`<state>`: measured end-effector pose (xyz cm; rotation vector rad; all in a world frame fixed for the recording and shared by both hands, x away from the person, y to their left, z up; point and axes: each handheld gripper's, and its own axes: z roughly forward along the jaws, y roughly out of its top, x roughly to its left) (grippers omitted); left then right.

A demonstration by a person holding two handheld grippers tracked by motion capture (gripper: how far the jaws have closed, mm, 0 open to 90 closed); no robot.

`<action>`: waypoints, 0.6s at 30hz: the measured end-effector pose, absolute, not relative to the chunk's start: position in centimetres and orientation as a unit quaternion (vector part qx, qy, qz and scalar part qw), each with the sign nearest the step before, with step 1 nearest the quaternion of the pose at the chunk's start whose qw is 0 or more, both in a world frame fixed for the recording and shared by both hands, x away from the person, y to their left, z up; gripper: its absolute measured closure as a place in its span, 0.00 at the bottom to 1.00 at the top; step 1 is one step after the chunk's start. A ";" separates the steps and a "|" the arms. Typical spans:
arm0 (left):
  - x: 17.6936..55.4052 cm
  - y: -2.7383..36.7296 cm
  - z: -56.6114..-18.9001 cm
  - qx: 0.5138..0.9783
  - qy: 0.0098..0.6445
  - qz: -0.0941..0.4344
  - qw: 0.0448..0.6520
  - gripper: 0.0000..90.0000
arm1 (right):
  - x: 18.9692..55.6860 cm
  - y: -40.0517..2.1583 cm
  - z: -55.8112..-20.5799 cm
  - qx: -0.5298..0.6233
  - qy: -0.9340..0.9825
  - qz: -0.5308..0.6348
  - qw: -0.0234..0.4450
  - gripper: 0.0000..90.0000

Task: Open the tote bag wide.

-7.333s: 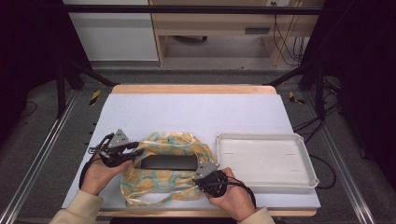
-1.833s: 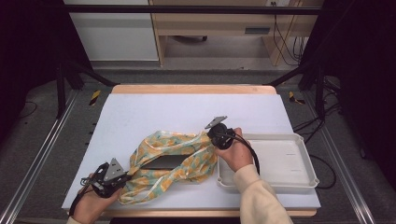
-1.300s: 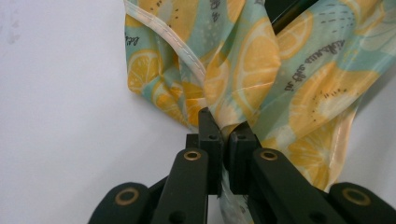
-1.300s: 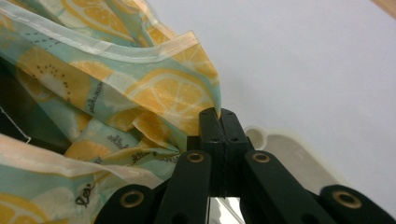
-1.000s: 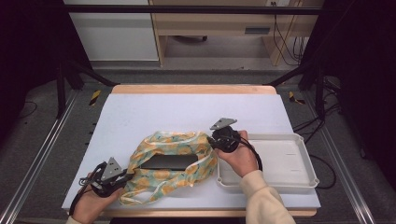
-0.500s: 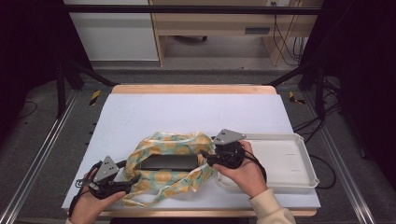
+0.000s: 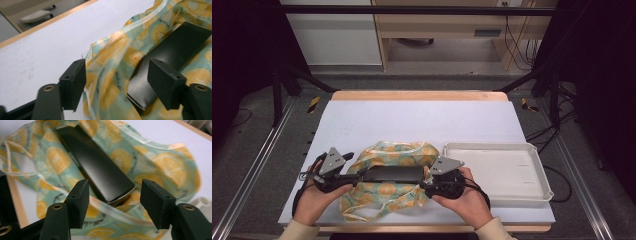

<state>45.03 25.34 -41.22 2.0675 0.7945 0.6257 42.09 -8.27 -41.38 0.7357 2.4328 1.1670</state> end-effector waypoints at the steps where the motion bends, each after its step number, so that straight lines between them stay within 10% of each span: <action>1: 45.5 25.2 -41.2 0.825 0.310 0.247 0.402 0.40 | 41.9 -8.2 -41.5 0.257 0.858 0.413 0.167 0.44; 18: 48.1 24.4 -43.0 0.838 0.310 0.216 0.394 0.81 | 40.8 -6.9 -44.8 0.239 0.882 0.385 0.131 0.73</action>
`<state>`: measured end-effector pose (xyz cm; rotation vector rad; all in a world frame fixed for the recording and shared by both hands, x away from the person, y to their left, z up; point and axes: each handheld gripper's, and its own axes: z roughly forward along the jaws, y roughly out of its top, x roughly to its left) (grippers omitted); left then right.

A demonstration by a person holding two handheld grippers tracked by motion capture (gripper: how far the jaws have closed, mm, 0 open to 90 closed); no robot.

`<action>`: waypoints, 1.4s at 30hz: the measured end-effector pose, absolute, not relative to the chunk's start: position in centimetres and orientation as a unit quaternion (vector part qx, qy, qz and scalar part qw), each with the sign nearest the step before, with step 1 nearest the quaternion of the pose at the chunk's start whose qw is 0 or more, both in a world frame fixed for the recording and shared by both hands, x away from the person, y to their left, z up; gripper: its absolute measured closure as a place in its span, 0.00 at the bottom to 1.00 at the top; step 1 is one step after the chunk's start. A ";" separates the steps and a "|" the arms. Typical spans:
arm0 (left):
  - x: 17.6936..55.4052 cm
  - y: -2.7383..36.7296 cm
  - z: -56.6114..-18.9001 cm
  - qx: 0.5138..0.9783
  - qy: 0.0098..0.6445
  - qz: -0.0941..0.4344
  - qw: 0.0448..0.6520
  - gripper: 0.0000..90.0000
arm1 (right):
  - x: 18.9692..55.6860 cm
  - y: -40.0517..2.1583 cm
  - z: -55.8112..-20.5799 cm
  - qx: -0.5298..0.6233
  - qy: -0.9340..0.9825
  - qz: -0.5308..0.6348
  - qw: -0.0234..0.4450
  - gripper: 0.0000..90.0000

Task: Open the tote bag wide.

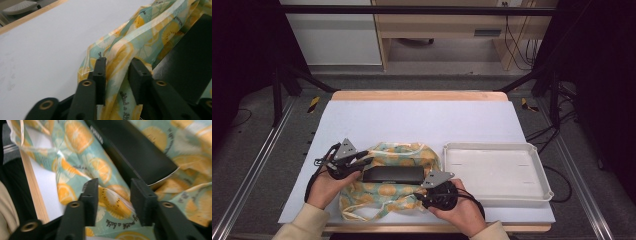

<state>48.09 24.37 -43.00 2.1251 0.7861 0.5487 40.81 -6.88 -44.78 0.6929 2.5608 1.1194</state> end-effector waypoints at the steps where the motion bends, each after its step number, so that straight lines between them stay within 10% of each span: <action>1: 48.4 24.4 -43.1 0.840 0.309 0.220 0.389 0.86 | 40.8 -6.8 -45.0 0.236 0.884 0.382 0.128 0.75; 6: 49.6 24.4 -43.6 0.842 0.313 0.216 0.383 1.00 | 41.0 -6.4 -45.7 0.232 0.892 0.368 0.122 0.81; 32: 53.1 24.5 -46.3 0.854 0.322 0.185 0.365 0.99 | 41.3 -6.0 -46.6 0.243 0.894 0.360 0.111 0.80; 42: 50.5 26.0 -43.0 0.797 0.351 0.220 0.440 0.51 | 40.7 -6.8 -45.6 0.244 0.880 0.388 0.121 0.70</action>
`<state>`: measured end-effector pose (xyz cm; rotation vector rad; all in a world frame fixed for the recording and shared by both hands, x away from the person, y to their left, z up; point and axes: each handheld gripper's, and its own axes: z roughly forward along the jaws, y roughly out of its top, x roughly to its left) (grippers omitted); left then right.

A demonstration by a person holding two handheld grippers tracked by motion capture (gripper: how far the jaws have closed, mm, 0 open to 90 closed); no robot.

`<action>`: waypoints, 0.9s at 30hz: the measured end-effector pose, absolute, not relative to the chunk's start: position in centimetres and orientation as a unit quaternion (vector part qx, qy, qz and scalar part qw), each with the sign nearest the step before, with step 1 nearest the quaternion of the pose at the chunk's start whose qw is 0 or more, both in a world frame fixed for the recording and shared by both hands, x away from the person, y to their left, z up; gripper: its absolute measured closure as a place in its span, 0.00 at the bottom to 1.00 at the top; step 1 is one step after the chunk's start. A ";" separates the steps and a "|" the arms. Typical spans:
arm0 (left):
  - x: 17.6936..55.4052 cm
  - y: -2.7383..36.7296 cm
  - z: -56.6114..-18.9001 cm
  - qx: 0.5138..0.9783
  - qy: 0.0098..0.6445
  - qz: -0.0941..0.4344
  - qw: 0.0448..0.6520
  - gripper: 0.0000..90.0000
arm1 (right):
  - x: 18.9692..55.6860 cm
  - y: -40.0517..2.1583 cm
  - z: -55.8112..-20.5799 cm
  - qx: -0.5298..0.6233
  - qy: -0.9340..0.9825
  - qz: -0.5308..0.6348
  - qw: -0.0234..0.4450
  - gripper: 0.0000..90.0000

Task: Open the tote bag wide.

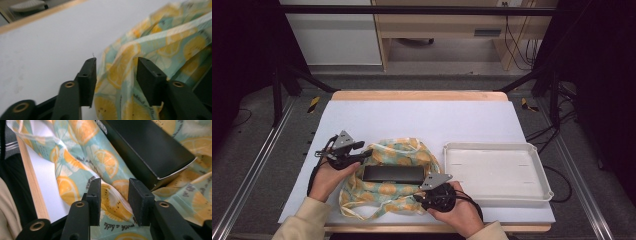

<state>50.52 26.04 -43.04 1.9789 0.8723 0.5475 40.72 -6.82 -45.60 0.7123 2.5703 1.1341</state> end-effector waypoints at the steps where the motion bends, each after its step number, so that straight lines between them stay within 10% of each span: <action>1: 50.1 26.2 -42.5 0.791 0.348 0.221 0.451 0.46 | 40.6 -6.9 -45.5 0.244 0.878 0.392 0.123 0.70; 7: 47.1 27.0 -39.9 0.777 0.334 0.244 0.475 0.43 | 40.4 -7.4 -44.8 0.244 0.871 0.407 0.129 0.73; 16: 41.2 26.6 -42.6 0.805 0.334 0.193 0.450 0.96 | 40.4 -8.1 -43.2 0.252 0.842 0.443 0.179 1.00; 27: 39.4 21.8 -45.5 0.853 0.273 0.192 0.402 1.00 | 42.5 -8.5 -41.4 0.282 0.821 0.450 0.210 1.00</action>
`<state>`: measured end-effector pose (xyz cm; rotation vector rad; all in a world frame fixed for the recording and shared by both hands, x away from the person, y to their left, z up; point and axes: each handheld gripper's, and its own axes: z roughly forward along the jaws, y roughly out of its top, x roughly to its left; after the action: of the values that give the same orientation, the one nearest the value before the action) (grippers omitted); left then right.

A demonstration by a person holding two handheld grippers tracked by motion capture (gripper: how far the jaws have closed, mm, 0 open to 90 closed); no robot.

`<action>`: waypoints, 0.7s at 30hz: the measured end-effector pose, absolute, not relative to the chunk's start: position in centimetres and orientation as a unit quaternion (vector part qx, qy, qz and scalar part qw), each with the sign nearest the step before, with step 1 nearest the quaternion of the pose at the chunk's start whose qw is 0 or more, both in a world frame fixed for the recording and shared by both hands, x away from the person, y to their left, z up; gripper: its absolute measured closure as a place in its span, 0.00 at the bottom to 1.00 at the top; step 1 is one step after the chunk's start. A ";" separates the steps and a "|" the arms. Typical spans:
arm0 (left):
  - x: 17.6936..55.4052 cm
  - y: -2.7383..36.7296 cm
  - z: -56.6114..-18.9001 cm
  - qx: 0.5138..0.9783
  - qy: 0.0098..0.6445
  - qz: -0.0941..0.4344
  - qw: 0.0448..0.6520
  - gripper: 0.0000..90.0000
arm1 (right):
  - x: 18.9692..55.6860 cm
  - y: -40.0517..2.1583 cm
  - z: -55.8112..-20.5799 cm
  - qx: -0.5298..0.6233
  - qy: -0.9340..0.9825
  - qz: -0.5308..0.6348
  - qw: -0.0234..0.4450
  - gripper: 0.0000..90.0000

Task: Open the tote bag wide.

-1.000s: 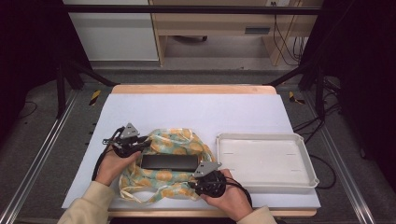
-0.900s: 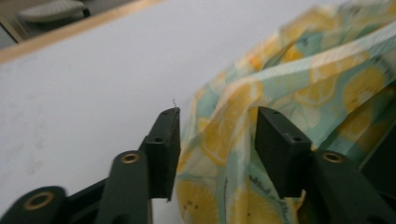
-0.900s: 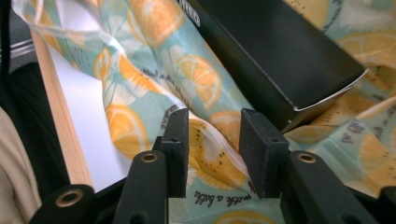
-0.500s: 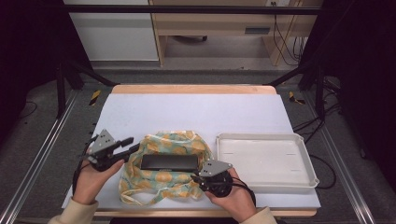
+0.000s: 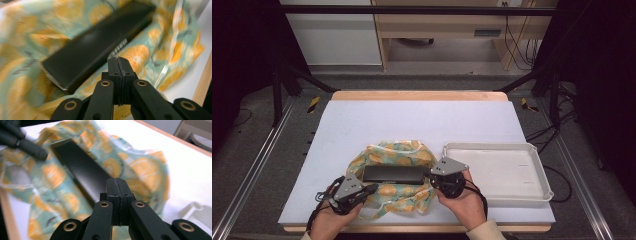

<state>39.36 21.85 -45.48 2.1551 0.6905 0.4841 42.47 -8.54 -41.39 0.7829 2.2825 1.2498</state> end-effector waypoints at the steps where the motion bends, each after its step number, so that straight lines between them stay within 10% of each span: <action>1: 39.4 21.8 -45.6 0.854 0.273 0.191 0.399 1.00 | 43.1 -8.4 -40.9 0.285 0.823 0.443 0.213 1.00; 21: 40.3 21.8 -47.5 0.883 0.270 0.200 0.328 1.00 | 51.1 -6.2 -43.7 0.326 0.886 0.273 0.184 1.00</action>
<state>40.34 21.78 -47.55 2.3123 0.7069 0.5225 51.06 -6.16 -43.66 0.9176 2.4988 0.7686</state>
